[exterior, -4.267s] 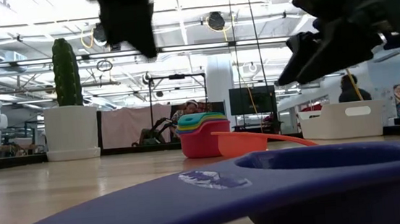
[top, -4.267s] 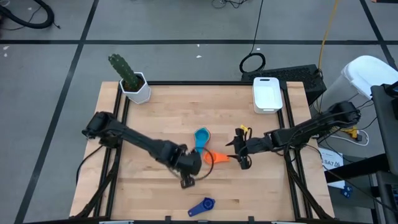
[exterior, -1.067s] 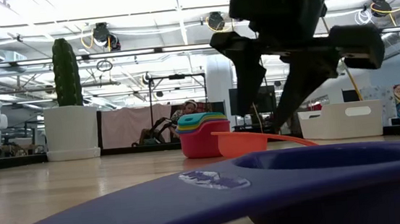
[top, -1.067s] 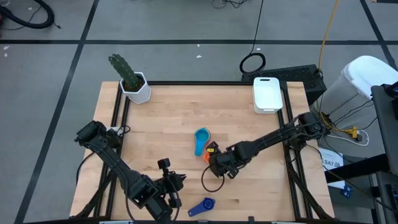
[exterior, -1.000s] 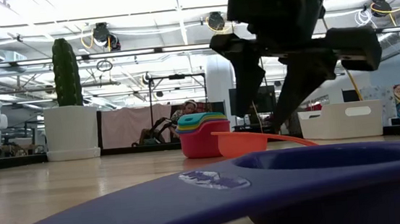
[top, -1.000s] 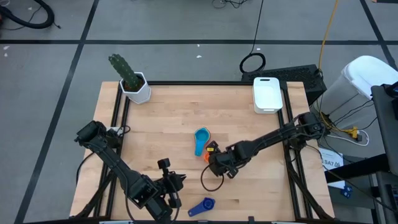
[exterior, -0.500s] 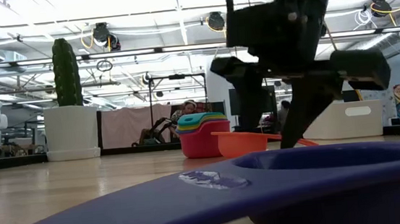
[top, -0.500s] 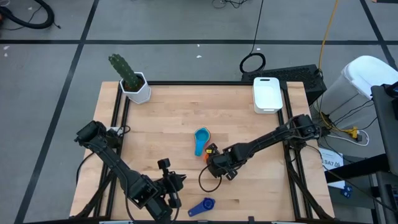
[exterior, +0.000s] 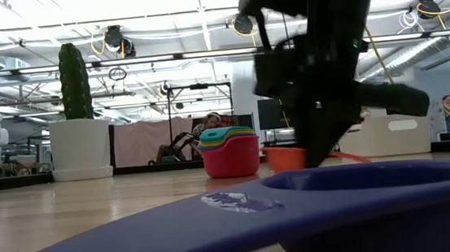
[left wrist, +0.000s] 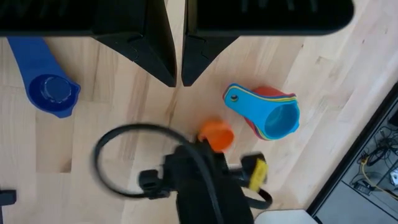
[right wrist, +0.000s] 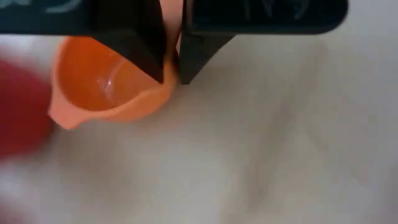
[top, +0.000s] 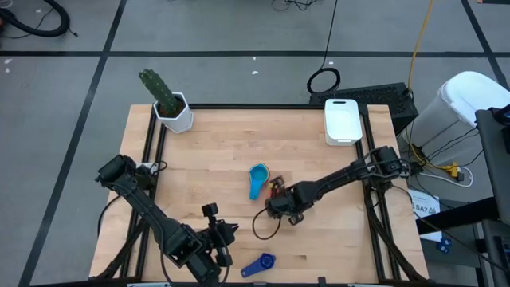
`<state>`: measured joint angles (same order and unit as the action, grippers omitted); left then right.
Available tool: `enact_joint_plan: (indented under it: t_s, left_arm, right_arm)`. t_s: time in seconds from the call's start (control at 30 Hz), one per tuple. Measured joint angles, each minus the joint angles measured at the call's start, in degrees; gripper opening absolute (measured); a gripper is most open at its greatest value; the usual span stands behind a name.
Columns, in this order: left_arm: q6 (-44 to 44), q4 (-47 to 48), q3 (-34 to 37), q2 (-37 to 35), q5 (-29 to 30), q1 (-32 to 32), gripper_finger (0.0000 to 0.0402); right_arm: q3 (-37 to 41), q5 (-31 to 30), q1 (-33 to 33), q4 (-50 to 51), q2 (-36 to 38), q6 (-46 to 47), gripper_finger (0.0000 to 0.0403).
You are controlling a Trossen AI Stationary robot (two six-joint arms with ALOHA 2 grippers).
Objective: Nest measuring cups in basket
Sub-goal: Stack the orange measuring on top of the sky blue measuring cup
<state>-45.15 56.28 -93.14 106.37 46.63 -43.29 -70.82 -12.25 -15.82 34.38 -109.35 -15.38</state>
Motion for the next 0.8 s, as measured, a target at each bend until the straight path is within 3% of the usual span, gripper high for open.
enact_joint_plan:
  t_s: [0.17, 0.27, 0.4, 0.6, 0.8]
  left_arm:
    - [0.0, 0.0, 0.0, 0.0, 0.0, 0.0, 0.0030]
    - [0.0, 0.0, 0.0, 0.0, 0.0, 0.0, 0.0030]
    - [-0.1, 0.0, 0.0, 0.0, 0.0, 0.0, 0.0030]
    - [-0.3, -1.1, 0.0, 0.0, 0.0, -0.7, 0.0030]
    - [-0.4, -2.5, 0.0, 0.0, 0.0, -1.7, 0.0030]
  right_arm:
    - [-0.1, -1.6, 2.2, 11.4, 0.0, 13.9, 0.0005]
    - [0.2, 3.0, 4.1, 19.1, 0.1, 21.9, 0.0003]
    - [1.3, 5.9, 6.0, 21.6, 0.2, 26.7, 0.0001]
    - [2.0, 6.2, 9.7, 19.8, 0.2, 30.9, 0.0006]
    - [2.3, 6.5, 11.2, 10.7, 2.2, 29.8, 0.0055]
